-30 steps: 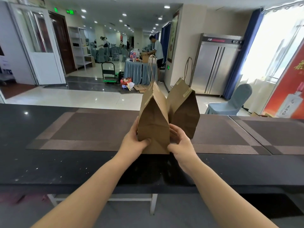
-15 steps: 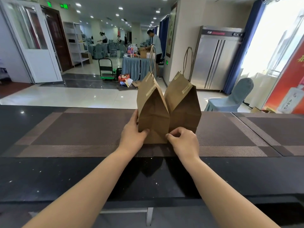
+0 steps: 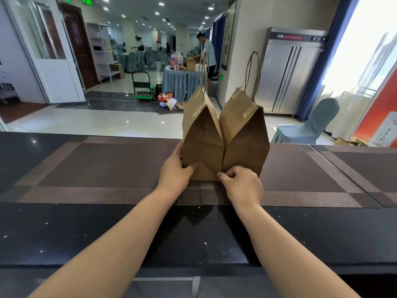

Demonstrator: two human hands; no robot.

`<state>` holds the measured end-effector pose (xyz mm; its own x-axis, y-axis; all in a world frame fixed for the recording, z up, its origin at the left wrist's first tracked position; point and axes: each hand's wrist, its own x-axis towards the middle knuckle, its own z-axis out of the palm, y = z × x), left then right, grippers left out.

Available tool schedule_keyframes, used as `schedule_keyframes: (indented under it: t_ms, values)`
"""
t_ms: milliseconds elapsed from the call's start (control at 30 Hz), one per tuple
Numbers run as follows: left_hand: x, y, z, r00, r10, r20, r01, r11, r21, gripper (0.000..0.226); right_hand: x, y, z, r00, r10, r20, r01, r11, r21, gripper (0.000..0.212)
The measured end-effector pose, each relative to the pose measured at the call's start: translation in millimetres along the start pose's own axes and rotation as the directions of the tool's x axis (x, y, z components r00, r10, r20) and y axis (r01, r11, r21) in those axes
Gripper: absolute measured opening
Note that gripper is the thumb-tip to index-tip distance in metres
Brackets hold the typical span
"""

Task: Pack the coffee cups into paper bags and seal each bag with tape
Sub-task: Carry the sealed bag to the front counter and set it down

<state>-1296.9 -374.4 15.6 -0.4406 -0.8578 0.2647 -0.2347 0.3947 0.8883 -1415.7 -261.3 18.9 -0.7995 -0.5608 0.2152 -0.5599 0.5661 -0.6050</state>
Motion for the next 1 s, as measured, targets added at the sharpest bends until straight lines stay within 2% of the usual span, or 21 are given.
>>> schedule_keyframes:
  t_ms: [200, 400, 600, 767, 1000]
  values:
    - [-7, 4, -2, 1.000, -0.011, 0.003, 0.011, 0.998, 0.057, 0.060, 1, 1, 3, 1.000, -0.017, 0.017, 0.017, 0.999, -0.042, 0.026]
    - [-33, 12, -17, 0.995, -0.098, 0.006, 0.097, 0.990, 0.104, 0.070, -7, -1, -1, 0.997, -0.072, 0.020, 0.073, 0.994, -0.075, 0.023]
    - [-74, 15, -49, 0.997, -0.074, 0.032, 0.070, 0.989, 0.127, 0.047, -39, -8, -12, 0.977, -0.211, -0.016, 0.207, 0.969, -0.132, 0.020]
    - [-115, 16, -81, 0.996, -0.032, 0.087, 0.021, 0.991, 0.129, 0.023, -82, -17, -20, 0.937, -0.334, 0.098, 0.343, 0.935, -0.086, 0.019]
    - [-181, 3, -140, 0.997, -0.021, 0.078, 0.009, 0.989, 0.149, 0.020, -149, -47, -21, 0.845, -0.486, 0.223, 0.508, 0.860, -0.051, 0.017]
